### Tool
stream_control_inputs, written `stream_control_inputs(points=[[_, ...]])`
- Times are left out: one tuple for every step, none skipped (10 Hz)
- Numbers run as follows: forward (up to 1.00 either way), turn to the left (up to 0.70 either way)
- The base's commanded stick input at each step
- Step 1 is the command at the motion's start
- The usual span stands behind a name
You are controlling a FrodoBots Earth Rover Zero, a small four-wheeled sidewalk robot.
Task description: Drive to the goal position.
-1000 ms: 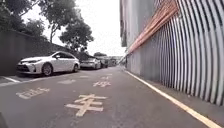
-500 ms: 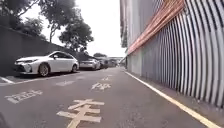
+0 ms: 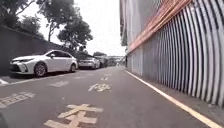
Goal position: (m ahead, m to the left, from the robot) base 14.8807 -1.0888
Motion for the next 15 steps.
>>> stream_control_inputs(points=[[0.45,0.00],[0.45,0.00],[0.45,0.00],[0.45,0.00],[0.45,0.00],[0.45,0.00],[0.45,0.00],[0.45,0.00],[0.45,0.00],[0.45,0.00],[0.45,0.00],[0.45,0.00],[0.45,0.00],[0.45,0.00],[0.45,0.00]])
